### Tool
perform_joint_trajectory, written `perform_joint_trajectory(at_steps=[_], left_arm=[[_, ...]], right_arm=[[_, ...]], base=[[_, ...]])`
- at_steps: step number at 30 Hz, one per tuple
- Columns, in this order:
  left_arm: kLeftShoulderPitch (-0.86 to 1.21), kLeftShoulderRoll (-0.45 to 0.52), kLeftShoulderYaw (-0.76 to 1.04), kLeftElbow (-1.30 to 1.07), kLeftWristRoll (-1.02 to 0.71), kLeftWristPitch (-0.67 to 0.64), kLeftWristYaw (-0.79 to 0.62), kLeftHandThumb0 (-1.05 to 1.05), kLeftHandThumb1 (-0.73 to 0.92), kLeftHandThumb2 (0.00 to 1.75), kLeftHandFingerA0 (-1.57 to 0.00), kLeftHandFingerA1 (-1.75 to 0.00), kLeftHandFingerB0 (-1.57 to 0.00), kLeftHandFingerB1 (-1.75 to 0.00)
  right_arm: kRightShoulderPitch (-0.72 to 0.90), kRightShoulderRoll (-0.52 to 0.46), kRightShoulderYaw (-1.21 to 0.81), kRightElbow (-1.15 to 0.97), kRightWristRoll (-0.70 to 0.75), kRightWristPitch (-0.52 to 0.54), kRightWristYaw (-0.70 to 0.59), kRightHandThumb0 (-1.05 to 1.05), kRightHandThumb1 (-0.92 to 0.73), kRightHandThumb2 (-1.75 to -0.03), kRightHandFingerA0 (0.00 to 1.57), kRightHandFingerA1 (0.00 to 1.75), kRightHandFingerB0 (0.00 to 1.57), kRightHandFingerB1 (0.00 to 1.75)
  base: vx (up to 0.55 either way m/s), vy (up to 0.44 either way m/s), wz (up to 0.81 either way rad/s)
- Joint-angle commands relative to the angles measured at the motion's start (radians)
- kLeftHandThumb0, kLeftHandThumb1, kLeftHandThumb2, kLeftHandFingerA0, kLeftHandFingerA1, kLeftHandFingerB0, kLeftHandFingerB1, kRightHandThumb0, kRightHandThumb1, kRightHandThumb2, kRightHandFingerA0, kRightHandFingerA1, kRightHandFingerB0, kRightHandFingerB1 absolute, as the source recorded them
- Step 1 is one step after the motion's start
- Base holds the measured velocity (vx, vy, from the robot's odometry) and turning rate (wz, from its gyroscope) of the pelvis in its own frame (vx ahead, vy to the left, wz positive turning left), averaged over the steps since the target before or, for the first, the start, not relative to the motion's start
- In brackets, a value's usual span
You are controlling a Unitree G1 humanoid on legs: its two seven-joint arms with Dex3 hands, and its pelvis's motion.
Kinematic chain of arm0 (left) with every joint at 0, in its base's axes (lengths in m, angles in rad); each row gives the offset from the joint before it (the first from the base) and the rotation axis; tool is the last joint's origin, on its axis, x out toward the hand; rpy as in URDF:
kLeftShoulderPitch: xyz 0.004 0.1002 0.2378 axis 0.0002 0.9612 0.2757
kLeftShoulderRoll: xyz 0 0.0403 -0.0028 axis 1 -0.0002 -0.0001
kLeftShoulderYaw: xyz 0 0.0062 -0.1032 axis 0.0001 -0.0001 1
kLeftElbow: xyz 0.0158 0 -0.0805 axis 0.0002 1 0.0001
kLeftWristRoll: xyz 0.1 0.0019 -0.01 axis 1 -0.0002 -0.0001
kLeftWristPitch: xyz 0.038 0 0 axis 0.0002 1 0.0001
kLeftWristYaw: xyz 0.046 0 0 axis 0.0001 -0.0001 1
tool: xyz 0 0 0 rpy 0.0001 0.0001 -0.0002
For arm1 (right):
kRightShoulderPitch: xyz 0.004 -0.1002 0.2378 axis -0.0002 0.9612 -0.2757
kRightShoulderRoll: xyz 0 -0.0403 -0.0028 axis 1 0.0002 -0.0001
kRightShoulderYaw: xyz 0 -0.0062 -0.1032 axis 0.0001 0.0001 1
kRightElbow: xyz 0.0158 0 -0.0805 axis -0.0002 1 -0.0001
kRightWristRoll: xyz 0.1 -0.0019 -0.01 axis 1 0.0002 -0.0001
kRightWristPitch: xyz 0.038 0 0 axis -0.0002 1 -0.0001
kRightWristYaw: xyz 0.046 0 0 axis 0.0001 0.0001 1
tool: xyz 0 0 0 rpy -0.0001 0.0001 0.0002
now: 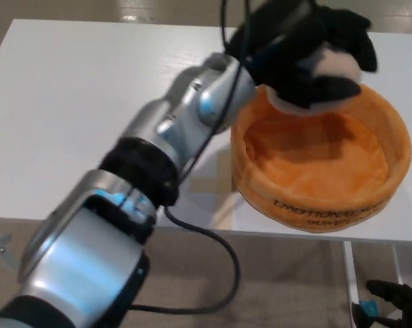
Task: Use the left hand to pick up the pink round toy on the left and place it inside the orange plate on the desk.
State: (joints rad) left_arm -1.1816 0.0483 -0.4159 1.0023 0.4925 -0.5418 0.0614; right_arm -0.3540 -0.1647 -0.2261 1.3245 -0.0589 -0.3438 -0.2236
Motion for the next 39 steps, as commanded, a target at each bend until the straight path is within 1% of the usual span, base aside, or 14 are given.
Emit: perform_joint_trajectory(at_steps=[1,5,6,7,8,9,10,11,17,31,32,34,35,39], left_arm=[[-0.01,-0.042,-0.028,0.04,0.033,0.002,0.012,-0.27,0.79,0.68,-0.79,-1.56,-0.85,-0.93],[0.0,-0.054,-0.035,0.056,0.03,0.011,-0.01,-0.27,0.79,0.68,-0.77,-1.52,-0.83,-0.86],[0.017,-0.055,-0.045,0.068,0.039,0.007,-0.002,-0.14,0.75,0.62,-0.86,-1.29,-0.86,-0.58],[0.041,-0.057,-0.055,0.089,0.044,0.008,-0.003,-0.14,0.68,0.6,-0.85,-1.06,-0.65,-0.45],[0.048,-0.058,-0.057,0.098,0.042,0.012,-0.011,-0.14,0.68,0.6,-0.85,-1.06,-0.65,-0.45],[0.046,-0.05,-0.072,0.113,0.051,0.047,-0.053,-0.62,0.39,0.71,-0.07,-0.39,-0.02,-0.31],[0.043,-0.043,-0.085,0.119,0.061,0.068,-0.077,-0.62,0.39,0.71,-0.07,-0.39,-0.02,-0.31],[0.039,-0.038,-0.094,0.127,0.067,0.091,-0.101,-0.64,0.41,0.78,-0.02,-0.2,-0.04,-0.19],[0.032,-0.022,-0.122,0.153,0.081,0.145,-0.118,-0.84,0.5,0.85,0.0,-0.03,0.0,0.0],[0.017,-0.007,-0.101,0.099,0.061,0.128,-0.128,-0.82,0.48,0.86,0.0,0.0,-0.05,-0.12],[0.019,0.003,-0.094,0.072,0.056,0.11,-0.127,-0.84,0.5,0.86,0.0,0.0,-0.09,-0.17],[0.021,0.008,-0.089,0.057,0.056,0.104,-0.129,-0.84,0.5,0.86,0.0,0.0,-0.09,-0.17],[0.025,0.016,-0.077,0.037,0.046,0.085,-0.123,-0.83,0.53,0.61,0.0,-0.22,-0.09,-0.25],[0.035,0.04,-0.042,-0.036,0.017,0.049,-0.142,-0.79,0.52,0.59,0.0,-0.24,-0.1,-0.26]], right_arm=[[0.005,0.009,-0.005,0.002,0.012,-0.002,0.006,-0.31,-0.35,-0.96,0.43,1.07,0.34,0.97],[0.004,0.008,-0.003,0.003,0.008,0.003,0.007,-0.33,-0.35,-0.99,0.52,0.89,0.43,0.82],[0.003,0.009,-0.009,0.003,0.014,0.005,0.01,-0.31,-0.34,-0.97,0.44,1.08,0.34,0.98],[0.002,0.008,-0.014,0.003,0.02,0.005,0.017,-0.32,-0.35,-0.96,0.43,1.08,0.33,0.98],[0.002,0.007,-0.015,0.003,0.02,0.005,0.019,-0.32,-0.35,-0.96,0.43,1.08,0.33,0.98],[0.004,0.007,-0.012,0.002,0.016,0.001,0.017,-0.34,-0.33,-0.98,0.44,1.1,0.33,1.0],[0.004,0.007,-0.01,0.002,0.013,-0.002,0.014,-0.34,-0.33,-0.98,0.44,1.1,0.33,1.0],[0.005,0.008,-0.009,0.001,0.011,-0.003,0.013,-0.33,-0.34,-0.97,0.43,1.09,0.32,1.0],[0.002,0.009,-0.008,0.002,0.013,0.006,0.014,-0.27,-0.4,-0.91,0.43,1.03,0.33,0.94],[0.0,0.012,-0.006,0.003,0.015,0.008,0.016,-0.26,-0.36,-0.94,0.43,1.04,0.33,0.96],[0.0,0.011,-0.001,0.004,0.01,0.01,0.015,-0.32,-0.36,-0.98,0.51,0.88,0.41,0.82],[-0.001,0.011,0.002,0.004,0.008,0.011,0.014,-0.32,-0.36,-0.98,0.51,0.88,0.41,0.82],[-0.001,0.012,0.001,0.004,0.009,0.011,0.011,-0.32,-0.36,-0.97,0.51,0.87,0.42,0.82],[0.0,0.014,-0.002,0.003,0.015,0.005,0.011,-0.27,-0.37,-0.92,0.43,1.01,0.34,0.95]], base=[[0.0,0.0,0.0],[0.0,0.0,0.0],[0.0,0.0,0.0],[0.0,0.0,0.0],[0.0,0.0,0.0],[0.0,0.0,0.0],[0.0,0.0,0.0],[0.0,0.0,0.0],[0.0,0.0,0.0],[0.0,0.0,0.0],[0.0,0.0,0.0],[0.0,0.0,0.0],[0.0,0.0,0.0],[0.0,0.0,0.0]])
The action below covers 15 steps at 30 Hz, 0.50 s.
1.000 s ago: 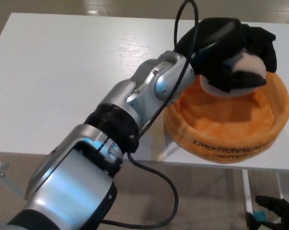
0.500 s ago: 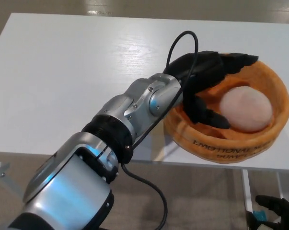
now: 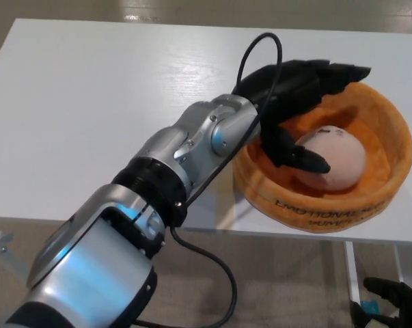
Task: Use the left hand to pick up the pink round toy on the left and place it inside the orange plate on the desk.
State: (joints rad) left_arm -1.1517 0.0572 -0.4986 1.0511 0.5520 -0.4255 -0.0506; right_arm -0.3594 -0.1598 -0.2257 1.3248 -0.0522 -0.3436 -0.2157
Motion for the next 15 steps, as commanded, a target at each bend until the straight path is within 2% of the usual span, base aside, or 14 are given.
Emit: perform_joint_trajectory(at_steps=[1,3,4,5,6,9,12,14,15], left_arm=[[0.007,0.036,0.046,-0.1,-0.046,-0.069,-0.036,-0.76,0.53,0.56,-0.01,-0.25,-0.12,-0.26],[0.008,0.04,0.051,-0.113,-0.048,-0.071,-0.041,-0.76,0.53,0.56,-0.01,-0.25,-0.12,-0.26],[0.022,0.088,0.096,-0.262,-0.117,-0.042,-0.148,-0.34,0.21,0.84,-0.01,-0.49,0.0,-0.45],[0.054,0.131,0.143,-0.422,-0.205,0.006,-0.264,-0.64,0.4,0.68,-0.09,-0.35,-0.2,-0.36],[0.088,0.153,0.167,-0.506,-0.259,0.023,-0.305,-0.54,0.37,0.63,-0.13,-0.36,-0.25,-0.36],[0.154,0.182,0.206,-0.647,-0.348,0.057,-0.362,-0.48,0.36,0.61,-0.15,-0.36,-0.27,-0.36],[0.288,0.279,0.261,-0.893,-0.47,0.104,-0.434,-0.43,0.37,0.6,-0.18,-0.37,-0.29,-0.36],[0.365,0.328,0.292,-0.991,-0.531,0.115,-0.455,-0.32,0.4,0.52,-0.28,-0.36,-0.37,-0.33],[0.396,0.347,0.305,-1.033,-0.554,0.122,-0.464,-0.32,0.4,0.52,-0.28,-0.36,-0.37,-0.33]], right_arm=[[0.005,0.01,-0.004,0.003,0.009,0.005,0.003,-0.28,-0.36,-0.93,0.43,1.02,0.35,0.96],[0.005,0.01,-0.005,0.002,0.01,0.006,0.002,-0.28,-0.36,-0.93,0.43,1.02,0.35,0.96],[0.004,0.01,-0.006,0.002,0.012,0.006,0.004,-0.29,-0.36,-0.94,0.45,1.06,0.34,0.98],[0.002,0.009,-0.005,0.002,0.009,0.005,0.003,-0.28,-0.36,-0.93,0.45,1.05,0.35,0.98],[0.002,0.007,-0.001,0.003,0.005,0.006,0.001,-0.28,-0.36,-0.93,0.45,1.05,0.35,0.97],[0.002,0.004,0.003,0.003,0.0,0.008,-0.001,-0.28,-0.35,-0.94,0.45,1.06,0.34,0.98],[0.003,0.001,-0.002,0.002,0.006,0.01,0.003,-0.27,-0.34,-0.94,0.45,1.06,0.35,0.98],[0.002,0.0,-0.005,0.002,0.01,0.013,0.008,-0.26,-0.35,-0.95,0.47,1.06,0.35,0.97],[0.003,-0.002,-0.006,0.002,0.011,0.013,0.011,-0.26,-0.35,-0.95,0.47,1.06,0.35,0.97]], base=[[0.0,0.0,0.0],[0.0,0.0,0.0],[0.0,0.0,0.0],[0.0,0.0,0.0],[0.0,0.0,0.0],[0.0,0.0,0.0],[0.0,0.0,0.0],[0.0,0.0,0.0],[0.0,0.0,0.0]])
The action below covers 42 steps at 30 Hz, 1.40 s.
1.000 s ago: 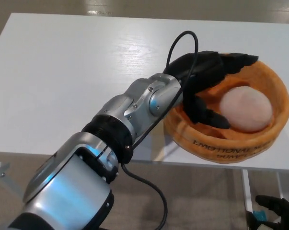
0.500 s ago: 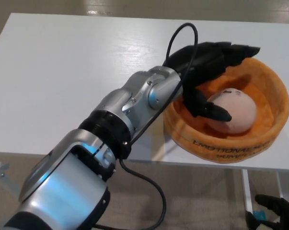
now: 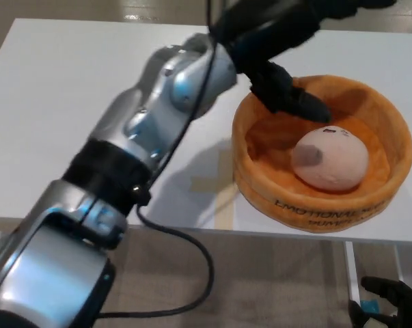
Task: Use the left hand to pick up the pink round toy on the left and place it inside the orange plate on the desk.
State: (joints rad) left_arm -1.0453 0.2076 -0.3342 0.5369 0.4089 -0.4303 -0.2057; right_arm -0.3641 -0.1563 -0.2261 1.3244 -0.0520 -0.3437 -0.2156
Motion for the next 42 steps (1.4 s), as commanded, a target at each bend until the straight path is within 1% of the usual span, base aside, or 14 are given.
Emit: perform_joint_trajectory(at_steps=[1,11,14,18,20,25,30,31,34,35,36,40,41,42], left_arm=[[0.309,0.208,0.148,-0.545,-0.425,0.134,-0.315,-0.32,0.4,0.52,-0.28,-0.36,-0.37,-0.33],[0.703,0.383,0.244,-0.842,-0.729,0.114,-0.41,-0.4,0.4,0.63,-0.31,-0.43,-0.33,-0.4],[0.893,0.447,0.322,-0.951,-1.147,0.356,-0.602,-0.29,0.46,0.58,-0.25,-0.44,-0.28,-0.38],[0.957,0.45,0.4,-0.852,-1.33,0.47,-0.861,-0.62,0.55,0.56,-0.23,-0.43,-0.28,-0.35],[0.995,0.448,0.437,-0.722,-1.34,0.478,-1.075,-0.61,0.56,0.56,-0.22,-0.43,-0.26,-0.35],[1.124,0.472,0.417,-0.644,-1.29,0.532,-1.139,-0.56,0.54,0.56,-0.25,-0.44,-0.33,-0.36],[1.189,0.428,0.346,-0.601,-1.222,0.487,-1.112,-0.58,0.58,0.57,-0.28,-0.42,-0.35,-0.37],[1.21,0.396,0.309,-0.568,-1.184,0.476,-1.088,-0.54,0.41,0.83,-0.22,-0.51,-0.31,-0.52],[1.227,0.351,0.274,-0.508,-1.125,0.47,-1.048,-0.61,0.45,0.85,-0.21,-0.5,-0.33,-0.51],[1.227,0.351,0.274,-0.508,-1.125,0.47,-1.048,-0.61,0.45,0.85,-0.21,-0.5,-0.33,-0.51],[1.217,0.298,0.233,-0.376,-1.023,0.509,-0.991,-0.47,0.64,0.61,-0.28,-0.4,-0.36,-0.36],[1.2,0.27,0.22,-0.29,-0.973,0.53,-0.985,-0.47,0.65,0.59,-0.27,-0.39,-0.35,-0.35],[1.177,0.25,0.223,-0.215,-0.939,0.543,-0.975,-0.51,0.43,0.83,-0.21,-0.49,-0.32,-0.5],[1.171,0.244,0.224,-0.193,-0.93,0.547,-0.974,-0.51,0.43,0.83,-0.21,-0.49,-0.32,-0.5]], right_arm=[[0.008,-0.006,-0.006,0.002,0.011,0.014,0.013,-0.26,-0.35,-0.95,0.47,1.06,0.35,0.97],[0.004,-0.015,0.004,0.004,0.001,0.014,0.01,-0.28,-0.35,-0.92,0.52,1.06,0.38,0.96],[-0.001,-0.012,0.004,0.004,0.001,0.015,0.004,-0.25,-0.35,-0.91,0.5,1.05,0.39,0.95],[-0.002,-0.011,0.003,0.004,0.004,0.015,0.01,-0.31,-0.34,-0.93,0.48,1.07,0.39,0.98],[-0.002,-0.013,-0.002,0.003,0.009,0.018,0.009,-0.24,-0.34,-0.92,0.49,1.08,0.4,0.98],[-0.003,-0.022,-0.004,0.004,0.01,0.016,0.014,-0.26,-0.32,-0.93,0.49,1.08,0.4,0.99],[-0.003,-0.025,0.007,0.003,-0.002,0.016,0.012,-0.28,-0.36,-0.9,0.5,1.05,0.41,0.97],[-0.002,-0.022,0.009,0.003,-0.003,0.018,0.011,-0.26,-0.36,-0.9,0.5,1.04,0.42,0.96],[0.002,-0.013,0.002,0.003,0.006,0.017,0.011,-0.28,-0.33,-0.92,0.49,1.07,0.42,0.99],[0.002,-0.013,0.002,0.003,0.006,0.017,0.011,-0.28,-0.33,-0.92,0.49,1.07,0.42,0.99],[0.008,-0.011,-0.001,0.004,0.009,0.011,0.015,-0.28,-0.36,-0.89,0.48,1.01,0.43,0.96],[0.008,-0.012,-0.004,0.006,0.011,0.012,0.012,-0.28,-0.35,-0.89,0.5,1.03,0.44,0.96],[0.008,-0.013,-0.003,0.005,0.01,0.009,0.016,-0.28,-0.35,-0.92,0.52,1.04,0.44,0.95],[0.008,-0.014,-0.003,0.004,0.01,0.008,0.017,-0.28,-0.35,-0.92,0.52,1.04,0.44,0.95]], base=[[0.0,0.0,0.0],[0.0,0.0,0.0],[0.0,0.0,0.0],[0.0,0.0,0.0],[0.0,0.0,0.0],[0.0,0.0,0.0],[0.0,0.0,0.0],[0.0,0.0,0.0],[0.0,0.0,0.0],[0.0,0.0,0.0],[0.0,0.0,0.0],[0.0,0.0,0.0],[0.0,0.0,0.0],[0.0,0.0,0.0]])
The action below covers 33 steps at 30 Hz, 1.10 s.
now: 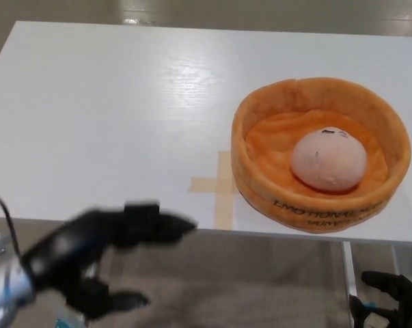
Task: Use the left hand to pick up the pink round toy on the left and place it inside the orange plate on the desk.
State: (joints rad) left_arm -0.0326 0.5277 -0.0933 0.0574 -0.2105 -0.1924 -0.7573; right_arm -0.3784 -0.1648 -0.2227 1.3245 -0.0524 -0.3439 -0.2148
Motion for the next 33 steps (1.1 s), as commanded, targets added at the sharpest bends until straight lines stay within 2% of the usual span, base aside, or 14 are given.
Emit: perform_joint_trajectory(at_steps=[1,5,6,11,12,17,19,20,21,22,23,24,31,33], left_arm=[[0.15,-0.082,-0.014,0.317,-0.293,0.3,-0.414,-0.5,0.63,0.59,-0.3,-0.38,-0.37,-0.35],[0.135,-0.099,-0.002,0.384,-0.245,0.246,-0.384,-0.48,0.64,0.59,-0.32,-0.38,-0.39,-0.35],[0.122,-0.111,0.01,0.431,-0.219,0.235,-0.343,-0.46,0.42,0.81,-0.28,-0.5,-0.34,-0.51],[0.072,-0.141,0.052,0.603,-0.133,0.15,-0.216,-0.45,0.44,0.83,-0.39,-0.55,-0.29,-0.48],[0.053,-0.15,0.061,0.669,-0.086,0.081,-0.121,-0.49,0.55,0.57,-0.54,-0.41,-0.51,-0.37],[0.007,-0.174,0.09,0.811,-0.003,-0.04,0.087,-0.48,0.53,0.57,-0.58,-0.42,-0.54,-0.38],[-0.042,-0.165,0.076,0.911,0.08,-0.096,0.281,-0.45,0.58,0.57,-0.49,-0.38,-0.48,-0.36],[-0.075,-0.158,0.058,0.966,0.124,-0.094,0.379,-0.57,0.47,0.79,-0.4,-0.49,-0.36,-0.45],[-0.097,-0.153,0.045,1.002,0.151,-0.089,0.438,-0.57,0.47,0.79,-0.4,-0.49,-0.36,-0.45],[-0.123,-0.148,0.028,1.031,0.174,-0.064,0.49,-0.55,0.42,0.8,-0.25,-0.45,-0.38,-0.49],[-0.141,-0.145,0.016,1.053,0.189,-0.048,0.524,-0.55,0.42,0.8,-0.25,-0.45,-0.38,-0.49],[-0.169,-0.145,0.002,1.08,0.205,-0.017,0.58,-0.5,0.52,0.56,-0.35,-0.34,-0.38,-0.33],[-0.247,-0.155,0.014,1.177,0.186,0.051,0.699,-0.47,0.51,0.62,-0.35,-0.38,-0.34,-0.35],[-0.259,-0.162,0.059,1.197,0.139,0.049,0.703,-0.43,0.49,0.56,-0.37,-0.35,-0.37,-0.33]], right_arm=[[0.02,-0.007,-0.008,0.004,0.012,0.012,0.018,-0.25,-0.37,-0.88,0.5,0.98,0.45,0.92],[0.016,-0.011,-0.006,0.006,0.01,0.022,0.016,-0.28,-0.37,-0.87,0.49,0.97,0.45,0.93],[0.016,-0.009,-0.007,0.005,0.011,0.019,0.013,-0.26,-0.33,-0.9,0.52,1.06,0.47,0.98],[0.019,-0.004,-0.007,0.003,0.011,0.011,0.01,-0.31,-0.31,-0.92,0.51,1.11,0.46,1.02],[0.019,-0.006,-0.003,0.003,0.006,0.011,0.009,-0.33,-0.31,-0.94,0.47,1.03,0.45,0.98],[0.016,-0.009,0.002,0.004,0.002,0.015,0.009,-0.31,-0.32,-0.93,0.46,1.01,0.45,0.97],[0.015,-0.008,-0.005,0.003,0.009,0.014,0.009,-0.26,-0.32,-0.92,0.47,1.05,0.48,1.0],[0.016,-0.008,-0.007,0.003,0.011,0.015,0.012,-0.27,-0.34,-0.9,0.46,1.01,0.47,0.99],[0.017,-0.008,-0.008,0.003,0.013,0.016,0.014,-0.27,-0.34,-0.9,0.46,1.01,0.47,0.99],[0.019,-0.008,-0.007,0.003,0.011,0.012,0.015,-0.27,-0.32,-0.92,0.5,1.04,0.48,0.99],[0.02,-0.009,-0.006,0.003,0.01,0.009,0.015,-0.27,-0.32,-0.92,0.5,1.04,0.48,0.99],[0.023,-0.009,-0.006,0.003,0.01,0.007,0.016,-0.29,-0.29,-0.94,0.49,1.05,0.48,1.0],[0.026,-0.007,-0.01,0.004,0.016,0.01,0.024,-0.27,-0.3,-0.93,0.52,1.04,0.49,0.98],[0.024,-0.007,-0.012,0.005,0.017,0.017,0.025,-0.3,-0.3,-0.96,0.58,0.89,0.56,0.85]], base=[[0.0,0.0,0.0],[0.0,0.0,0.0],[0.0,0.0,0.0],[0.0,0.0,0.0],[0.0,0.0,0.0],[0.0,0.0,0.0],[0.0,0.0,0.0],[0.0,0.0,0.0],[0.0,0.0,0.0],[0.0,0.0,0.0],[0.0,0.0,0.0],[0.0,0.0,0.0],[0.0,0.0,0.0],[0.0,0.0,0.0]])
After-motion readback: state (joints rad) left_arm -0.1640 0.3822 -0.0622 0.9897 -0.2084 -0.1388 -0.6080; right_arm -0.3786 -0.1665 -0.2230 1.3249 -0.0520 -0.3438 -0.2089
